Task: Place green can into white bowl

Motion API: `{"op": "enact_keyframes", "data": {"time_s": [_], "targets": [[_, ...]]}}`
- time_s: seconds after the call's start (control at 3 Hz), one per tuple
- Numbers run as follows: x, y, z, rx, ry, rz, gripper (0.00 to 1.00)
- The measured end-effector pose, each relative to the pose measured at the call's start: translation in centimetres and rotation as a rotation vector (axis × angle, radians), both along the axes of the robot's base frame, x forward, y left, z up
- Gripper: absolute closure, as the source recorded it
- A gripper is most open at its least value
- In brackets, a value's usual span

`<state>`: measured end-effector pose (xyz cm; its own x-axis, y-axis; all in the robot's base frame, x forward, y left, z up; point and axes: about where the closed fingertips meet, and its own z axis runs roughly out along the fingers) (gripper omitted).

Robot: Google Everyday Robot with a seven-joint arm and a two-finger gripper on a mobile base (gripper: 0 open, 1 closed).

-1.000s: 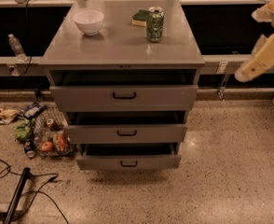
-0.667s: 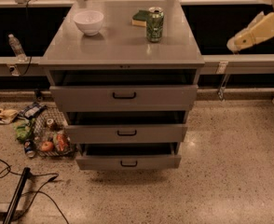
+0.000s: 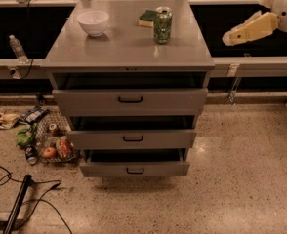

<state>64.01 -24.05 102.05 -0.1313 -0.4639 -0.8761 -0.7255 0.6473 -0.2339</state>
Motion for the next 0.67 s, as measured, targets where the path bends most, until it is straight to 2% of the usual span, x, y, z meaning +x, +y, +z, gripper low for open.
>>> {"op": "enact_keyframes", "data": {"time_s": [0.33, 0.67], "targets": [[1.8, 3.8, -3.2, 0.041, 0.053, -0.049, 0.0], [5.3, 7.5, -4.3, 0.08, 0.016, -0.081, 0.0]]}}
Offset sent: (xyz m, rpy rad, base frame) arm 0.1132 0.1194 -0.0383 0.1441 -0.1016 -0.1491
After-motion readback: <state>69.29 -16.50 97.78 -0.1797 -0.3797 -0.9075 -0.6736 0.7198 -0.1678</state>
